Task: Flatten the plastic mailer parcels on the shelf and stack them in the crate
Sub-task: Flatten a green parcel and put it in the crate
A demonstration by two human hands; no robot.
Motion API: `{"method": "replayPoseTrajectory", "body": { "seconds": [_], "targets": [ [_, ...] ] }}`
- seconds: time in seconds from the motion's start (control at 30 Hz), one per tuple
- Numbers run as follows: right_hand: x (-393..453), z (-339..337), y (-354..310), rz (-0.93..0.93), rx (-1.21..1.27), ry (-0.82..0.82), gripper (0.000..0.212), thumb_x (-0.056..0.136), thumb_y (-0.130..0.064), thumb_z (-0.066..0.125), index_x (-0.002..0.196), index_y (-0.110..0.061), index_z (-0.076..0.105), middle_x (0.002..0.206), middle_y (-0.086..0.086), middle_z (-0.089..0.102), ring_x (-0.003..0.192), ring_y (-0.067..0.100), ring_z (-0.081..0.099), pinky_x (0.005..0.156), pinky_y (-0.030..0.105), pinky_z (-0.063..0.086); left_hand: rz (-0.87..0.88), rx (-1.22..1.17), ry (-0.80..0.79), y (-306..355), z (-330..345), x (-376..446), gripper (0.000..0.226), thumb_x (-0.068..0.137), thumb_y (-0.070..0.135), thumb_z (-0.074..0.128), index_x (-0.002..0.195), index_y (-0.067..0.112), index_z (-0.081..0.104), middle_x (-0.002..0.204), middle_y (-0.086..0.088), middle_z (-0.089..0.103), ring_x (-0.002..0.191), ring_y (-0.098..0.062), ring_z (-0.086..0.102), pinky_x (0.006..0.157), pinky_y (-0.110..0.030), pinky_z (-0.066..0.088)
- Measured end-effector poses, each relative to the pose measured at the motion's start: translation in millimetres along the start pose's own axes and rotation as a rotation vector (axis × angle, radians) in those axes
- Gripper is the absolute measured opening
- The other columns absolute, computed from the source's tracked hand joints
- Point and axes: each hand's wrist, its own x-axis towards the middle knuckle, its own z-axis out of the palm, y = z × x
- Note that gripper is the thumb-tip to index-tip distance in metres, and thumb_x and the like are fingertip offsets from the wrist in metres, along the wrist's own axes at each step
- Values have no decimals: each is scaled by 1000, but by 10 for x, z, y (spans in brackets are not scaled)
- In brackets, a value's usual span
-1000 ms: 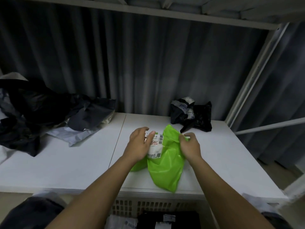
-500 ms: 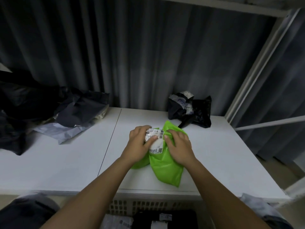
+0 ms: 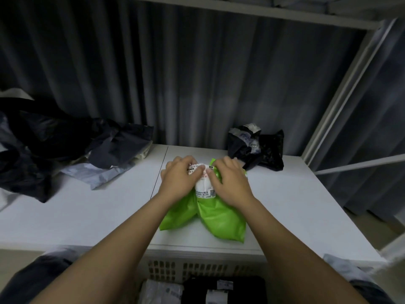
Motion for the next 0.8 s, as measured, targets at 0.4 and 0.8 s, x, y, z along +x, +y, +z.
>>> {"method": "replayPoseTrajectory", "body": {
  "seconds": [0.4, 0.8],
  "targets": [
    [-357, 451, 20, 131, -59, -321, 54, 100, -49, 21, 151, -31, 14, 155, -1, 24, 144, 16, 15, 118, 48, -3, 5, 60, -67, -428, 276, -141, 38, 99, 42, 40, 134, 29, 50, 140, 5, 45, 132, -18, 30, 105, -38, 24],
    [-685, 761, 135, 164, -149, -377, 71, 79, -72, -8, 139, -40, -29, 161, -2, -8, 147, 18, -12, 114, 51, -15, 243, 263, -104, -636, 537, -300, 64, 88, 49, 33, 141, 14, 44, 137, -11, 49, 131, -32, 40, 104, -51, 37]
  ]
}}
